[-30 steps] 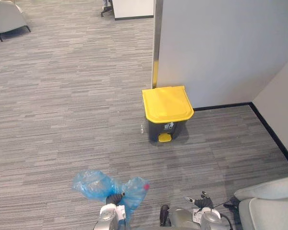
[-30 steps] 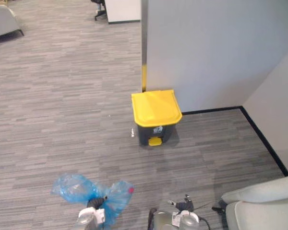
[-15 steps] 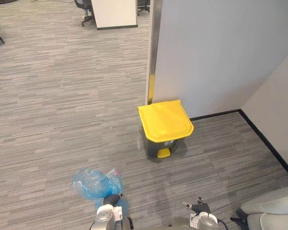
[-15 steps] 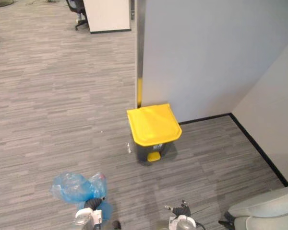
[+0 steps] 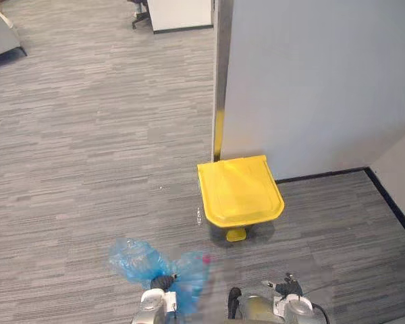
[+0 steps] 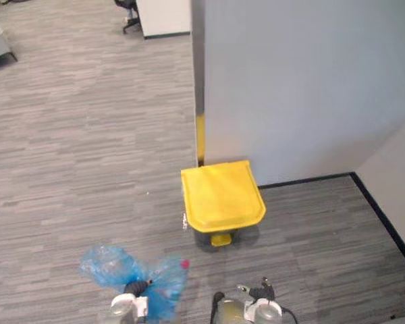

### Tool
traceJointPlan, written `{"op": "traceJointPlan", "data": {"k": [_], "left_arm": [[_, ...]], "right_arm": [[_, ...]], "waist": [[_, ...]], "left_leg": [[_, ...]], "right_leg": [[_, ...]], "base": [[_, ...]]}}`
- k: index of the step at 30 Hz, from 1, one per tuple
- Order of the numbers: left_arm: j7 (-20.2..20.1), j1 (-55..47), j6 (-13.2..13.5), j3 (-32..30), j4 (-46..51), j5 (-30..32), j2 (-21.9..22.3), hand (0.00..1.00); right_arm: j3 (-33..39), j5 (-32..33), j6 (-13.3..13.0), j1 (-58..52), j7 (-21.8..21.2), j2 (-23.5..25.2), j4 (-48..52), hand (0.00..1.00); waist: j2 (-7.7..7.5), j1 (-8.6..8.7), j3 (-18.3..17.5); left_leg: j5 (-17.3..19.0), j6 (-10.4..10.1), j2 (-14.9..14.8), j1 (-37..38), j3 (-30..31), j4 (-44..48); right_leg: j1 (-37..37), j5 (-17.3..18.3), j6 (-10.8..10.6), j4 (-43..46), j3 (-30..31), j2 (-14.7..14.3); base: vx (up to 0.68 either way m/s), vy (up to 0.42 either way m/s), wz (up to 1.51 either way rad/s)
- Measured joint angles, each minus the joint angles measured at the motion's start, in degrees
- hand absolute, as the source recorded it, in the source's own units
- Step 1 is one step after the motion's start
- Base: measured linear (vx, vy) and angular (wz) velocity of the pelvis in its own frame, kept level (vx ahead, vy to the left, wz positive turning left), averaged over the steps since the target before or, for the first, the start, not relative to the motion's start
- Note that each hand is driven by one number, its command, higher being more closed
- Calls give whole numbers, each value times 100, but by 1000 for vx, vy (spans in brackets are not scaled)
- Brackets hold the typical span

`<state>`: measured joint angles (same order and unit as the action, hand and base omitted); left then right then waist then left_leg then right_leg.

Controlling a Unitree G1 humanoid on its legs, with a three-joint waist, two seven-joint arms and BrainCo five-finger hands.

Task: Gather rubbish on tea table into small bin, then transfer packed bag to large trash can.

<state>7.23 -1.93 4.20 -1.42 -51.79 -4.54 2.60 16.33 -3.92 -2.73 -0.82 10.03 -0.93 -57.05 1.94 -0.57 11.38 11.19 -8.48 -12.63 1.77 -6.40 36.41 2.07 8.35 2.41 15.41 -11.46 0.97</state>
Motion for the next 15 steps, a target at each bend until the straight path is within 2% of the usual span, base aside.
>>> {"op": "traceJointPlan", "data": {"k": [2, 4, 5, 6, 7, 10, 12, 15], "left_arm": [[-19, -4, -3, -14, 119, -3, 13, 100], [-17, 6, -2, -99, 177, -2, 14, 100], [-17, 6, -3, -110, 174, -1, 14, 100], [-18, 8, -3, -94, 170, 0, 22, 100], [-13, 26, -6, -100, 137, 3, 18, 100], [5, -4, -8, -53, 32, 5, -111, 100], [13, 1, -8, 33, -56, 53, -243, 100], [29, -61, -8, 90, -243, 107, -485, 100]], "right_arm": [[-79, 7, 5, -8, 6, 12, 2, 0], [-77, 11, 10, -10, 6, 33, 5, 0], [-76, 19, 9, -12, 6, 35, 11, 0], [-65, 27, 7, -25, 6, 16, 25, 0], [-45, 54, 8, -25, 6, -18, -4, 0], [55, 60, 9, -87, 5, 67, -13, 0], [56, 59, 9, -156, -1, 75, -13, 0], [131, 59, 16, -147, -7, 43, -142, 0]], "waist": [[-50, -26, 13], [-75, -44, 3], [-79, -43, 2], [-17, -31, -37], [-40, -33, -60], [-162, -34, -152], [-178, -25, -216], [-127, -13, -301]], "left_leg": [[175, 81, -79, -306, -176, 339], [330, 199, -19, -395, -427, -471], [293, 227, 36, -379, -431, -894], [-83, 328, 122, -367, -379, -1731], [-119, 200, 211, -263, -298, -2015], [-212, 312, 468, -33, -527, -2398], [-272, 400, 635, 143, -603, -2650], [-372, 468, 789, 377, -733, -3022]], "right_leg": [[-167, 10, 16, -114, 18, 8], [-242, -18, -29, -190, 143, 70], [-246, -29, -64, -196, 176, 100], [-223, -42, -186, -198, 230, 92], [-205, -59, -325, -256, 364, 89], [-355, -258, -543, -637, 572, 273], [-433, -342, -642, -838, 635, 390], [-568, -519, -674, -1175, 814, 416]], "base": [[131, -4, -8], [97, 80, -23], [90, 152, -26], [86, 193, -24], [90, 193, -18], [76, 194, -25], [26, 169, -16], [40, 100, -23]]}}
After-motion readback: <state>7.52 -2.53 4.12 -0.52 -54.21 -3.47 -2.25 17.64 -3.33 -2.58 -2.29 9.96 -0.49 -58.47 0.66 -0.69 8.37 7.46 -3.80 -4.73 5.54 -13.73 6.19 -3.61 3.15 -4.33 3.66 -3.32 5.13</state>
